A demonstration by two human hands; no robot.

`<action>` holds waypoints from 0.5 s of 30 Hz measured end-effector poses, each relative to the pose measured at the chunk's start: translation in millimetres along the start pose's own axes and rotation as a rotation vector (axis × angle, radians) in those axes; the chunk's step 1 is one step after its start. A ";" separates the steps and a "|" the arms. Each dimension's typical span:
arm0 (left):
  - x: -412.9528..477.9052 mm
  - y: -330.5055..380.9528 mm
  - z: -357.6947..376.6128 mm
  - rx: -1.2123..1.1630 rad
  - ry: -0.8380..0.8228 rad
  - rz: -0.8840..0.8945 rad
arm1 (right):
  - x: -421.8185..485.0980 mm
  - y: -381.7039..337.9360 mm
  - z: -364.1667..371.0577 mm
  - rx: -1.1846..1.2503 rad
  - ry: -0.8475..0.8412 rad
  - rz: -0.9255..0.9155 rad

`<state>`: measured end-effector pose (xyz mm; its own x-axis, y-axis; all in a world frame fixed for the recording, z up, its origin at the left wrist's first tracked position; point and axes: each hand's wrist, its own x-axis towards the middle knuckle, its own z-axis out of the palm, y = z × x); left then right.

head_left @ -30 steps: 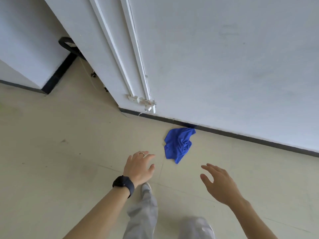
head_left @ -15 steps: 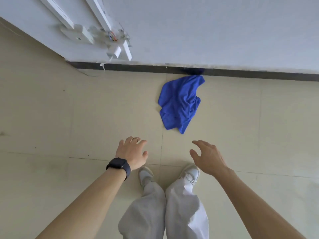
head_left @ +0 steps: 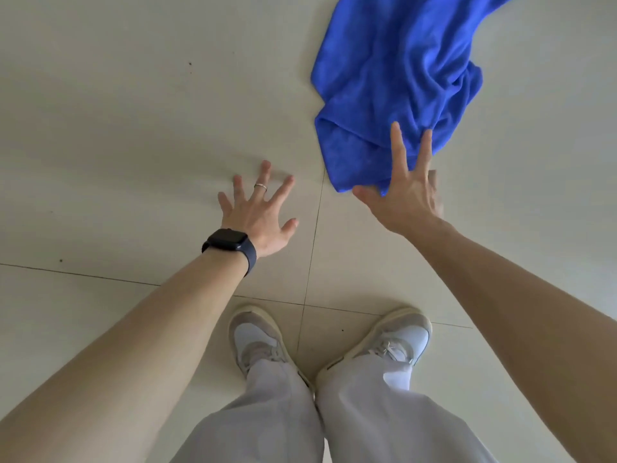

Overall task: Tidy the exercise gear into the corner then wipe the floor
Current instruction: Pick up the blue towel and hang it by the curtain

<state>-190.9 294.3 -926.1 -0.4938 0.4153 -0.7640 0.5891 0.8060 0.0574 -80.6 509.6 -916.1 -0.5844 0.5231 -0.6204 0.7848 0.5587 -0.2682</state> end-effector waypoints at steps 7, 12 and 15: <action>-16.0 -10.5 -29.3 0.057 -0.131 0.046 | 0.0 -10.5 -23.3 0.026 0.036 0.065; -97.9 0.0 -109.5 0.017 -0.086 0.045 | -102.4 -45.0 -106.5 0.329 0.090 0.034; -167.9 16.3 -173.2 -0.051 -0.057 0.057 | -173.5 -64.4 -173.1 0.413 0.061 0.038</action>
<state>-209.1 310.7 -685.6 -0.4227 0.4377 -0.7935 0.5811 0.8028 0.1333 -65.4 494.2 -663.6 -0.5549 0.5822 -0.5942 0.8156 0.2399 -0.5266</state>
